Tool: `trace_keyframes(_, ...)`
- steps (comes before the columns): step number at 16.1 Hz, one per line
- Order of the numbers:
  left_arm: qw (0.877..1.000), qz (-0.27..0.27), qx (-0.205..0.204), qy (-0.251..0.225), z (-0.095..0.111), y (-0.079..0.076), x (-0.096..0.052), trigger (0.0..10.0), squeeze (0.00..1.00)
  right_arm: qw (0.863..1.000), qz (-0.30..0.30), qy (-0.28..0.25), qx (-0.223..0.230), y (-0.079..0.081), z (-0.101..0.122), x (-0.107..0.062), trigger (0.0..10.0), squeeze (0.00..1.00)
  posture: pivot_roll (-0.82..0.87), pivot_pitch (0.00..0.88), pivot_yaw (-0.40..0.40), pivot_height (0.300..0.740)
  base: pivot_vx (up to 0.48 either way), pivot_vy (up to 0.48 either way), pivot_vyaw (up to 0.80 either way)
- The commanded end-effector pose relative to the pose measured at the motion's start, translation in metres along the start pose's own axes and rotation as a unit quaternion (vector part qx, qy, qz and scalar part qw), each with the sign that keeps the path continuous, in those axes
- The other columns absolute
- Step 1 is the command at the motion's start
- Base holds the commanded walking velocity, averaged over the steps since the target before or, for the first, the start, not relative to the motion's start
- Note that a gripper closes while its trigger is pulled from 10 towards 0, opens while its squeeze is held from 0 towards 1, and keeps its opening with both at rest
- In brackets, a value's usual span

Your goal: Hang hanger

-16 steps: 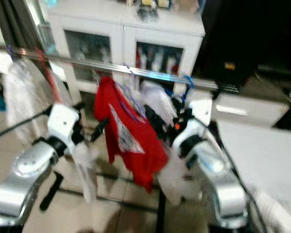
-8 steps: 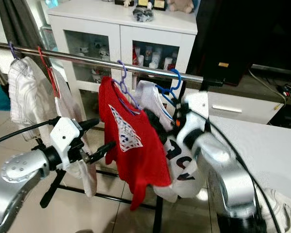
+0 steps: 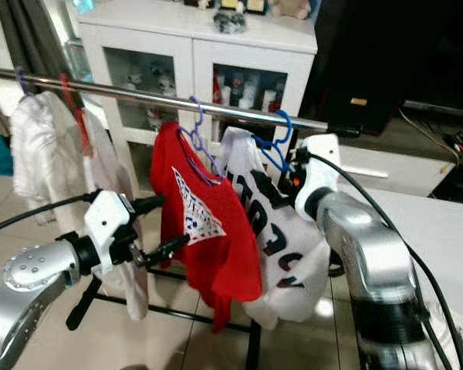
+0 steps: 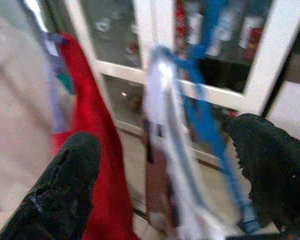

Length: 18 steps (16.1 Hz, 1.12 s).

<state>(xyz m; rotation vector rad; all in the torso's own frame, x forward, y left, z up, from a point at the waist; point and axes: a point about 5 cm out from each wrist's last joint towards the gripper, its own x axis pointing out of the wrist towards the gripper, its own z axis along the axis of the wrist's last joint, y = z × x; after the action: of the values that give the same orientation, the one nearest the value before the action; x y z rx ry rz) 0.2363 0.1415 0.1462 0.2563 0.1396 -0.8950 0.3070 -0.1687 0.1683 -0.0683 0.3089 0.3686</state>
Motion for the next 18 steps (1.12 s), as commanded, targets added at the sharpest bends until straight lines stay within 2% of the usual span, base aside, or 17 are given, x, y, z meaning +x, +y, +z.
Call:
trace_keyframes(1, 1.0, -0.011, 0.002, -0.002, 0.002, -0.003, 0.0, 10.0, 0.0, 1.0, -0.01, -0.006, -0.006, -0.006, 0.008, 0.002, 10.0, 0.0, 0.05, 0.0, -0.034, 0.74, 0.0, 0.0, 0.0)
trace_keyframes(4, 1.0, -0.018, 0.002, -0.001, 0.002, -0.004, -0.001, 10.0, 0.0, 1.0, -0.013, 0.008, -0.012, -0.016, 0.016, 0.014, 10.0, 0.0, 0.06, 0.0, -0.044, 0.74, 0.0, 0.0, 0.0)
trace_keyframes(9, 0.999, -0.034, 0.0, -0.002, 0.003, -0.009, 0.002, 10.0, 0.0, 0.999, -0.01, 0.037, 0.022, -0.024, 0.01, 0.03, 10.0, 0.0, 0.06, 0.0, -0.044, 0.74, 0.0, 0.0, 0.0)
trace_keyframes(10, 0.999, -0.04, 0.001, -0.002, 0.004, -0.01, 0.002, 10.0, 0.0, 0.999, -0.008, 0.039, 0.028, -0.026, 0.01, 0.033, 4.7, 0.0, 0.06, 0.0, -0.044, 0.74, 0.0, 0.0, 0.0)
trace_keyframes(11, 0.999, -0.042, 0.002, -0.004, 0.005, -0.009, 0.002, 10.0, 0.0, 0.999, -0.003, 0.036, 0.03, -0.026, 0.013, 0.034, 0.8, 0.0, 0.06, 0.0, -0.044, 0.74, 0.0, 0.0, 0.0)
trace_keyframes(12, 0.999, -0.041, 0.004, -0.003, 0.004, -0.008, 0.001, 10.0, 0.0, 0.999, 0.006, 0.028, 0.028, -0.026, 0.016, 0.034, 0.0, 0.0, 0.06, 0.0, -0.047, 0.74, 0.0, 0.0, 0.0)
trace_keyframes(18, 0.999, -0.04, 0.005, 0.002, 0.0, -0.008, 0.004, 10.0, 0.0, 0.999, 0.025, 0.032, 0.027, -0.027, 0.011, 0.038, 0.0, 0.0, 0.06, 0.0, -0.047, 0.74, 0.0, 0.0, 0.0)
